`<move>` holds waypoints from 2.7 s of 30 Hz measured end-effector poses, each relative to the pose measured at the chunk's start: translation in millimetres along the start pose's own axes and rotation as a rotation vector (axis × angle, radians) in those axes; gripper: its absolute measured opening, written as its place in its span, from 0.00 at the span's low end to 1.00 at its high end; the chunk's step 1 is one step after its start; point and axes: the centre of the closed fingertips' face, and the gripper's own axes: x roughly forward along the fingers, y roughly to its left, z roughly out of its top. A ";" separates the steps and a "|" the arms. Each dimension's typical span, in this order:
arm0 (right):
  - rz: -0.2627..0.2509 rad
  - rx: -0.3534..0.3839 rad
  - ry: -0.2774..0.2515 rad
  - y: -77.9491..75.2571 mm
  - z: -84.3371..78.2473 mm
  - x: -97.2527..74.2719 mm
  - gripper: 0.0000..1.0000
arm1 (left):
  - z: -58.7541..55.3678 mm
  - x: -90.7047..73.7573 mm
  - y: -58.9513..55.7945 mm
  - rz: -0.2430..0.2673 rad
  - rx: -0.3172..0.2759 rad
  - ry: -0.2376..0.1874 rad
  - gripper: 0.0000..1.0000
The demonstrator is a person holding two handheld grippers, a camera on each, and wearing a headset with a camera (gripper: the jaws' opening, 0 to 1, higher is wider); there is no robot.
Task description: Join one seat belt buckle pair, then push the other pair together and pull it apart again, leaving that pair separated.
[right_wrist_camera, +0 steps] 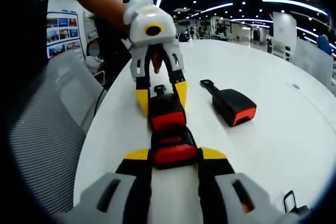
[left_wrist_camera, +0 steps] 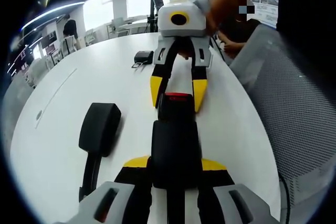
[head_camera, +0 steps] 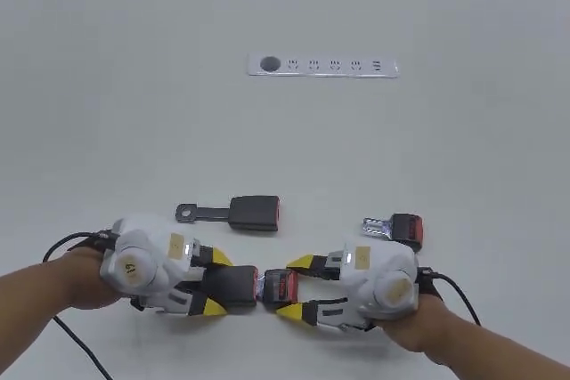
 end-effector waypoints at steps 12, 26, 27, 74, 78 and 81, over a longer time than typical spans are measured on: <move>-0.013 0.004 -0.007 0.3 -0.2 -1.2 0.33 | 0.2 -0.8 -0.4 0.000 -0.007 -0.003 0.33; -0.016 0.001 -0.002 0.3 -0.5 -1.3 0.33 | -0.5 -0.4 -0.4 0.001 -0.017 -0.001 0.34; -0.016 0.000 -0.002 0.1 -0.8 -1.0 0.33 | -0.5 -0.3 -0.6 0.000 -0.016 -0.001 0.34; -0.015 0.036 0.041 0.6 2.3 -1.2 0.36 | 1.4 1.3 -1.2 0.013 -0.030 0.069 0.35; -0.062 0.027 0.033 -5.1 13.2 -3.7 0.53 | 5.5 0.5 -4.9 0.005 -0.093 0.103 0.42; -0.103 0.120 -0.049 -12.8 33.8 -17.8 0.80 | 37.0 -13.4 -0.2 0.080 -0.065 -0.009 0.50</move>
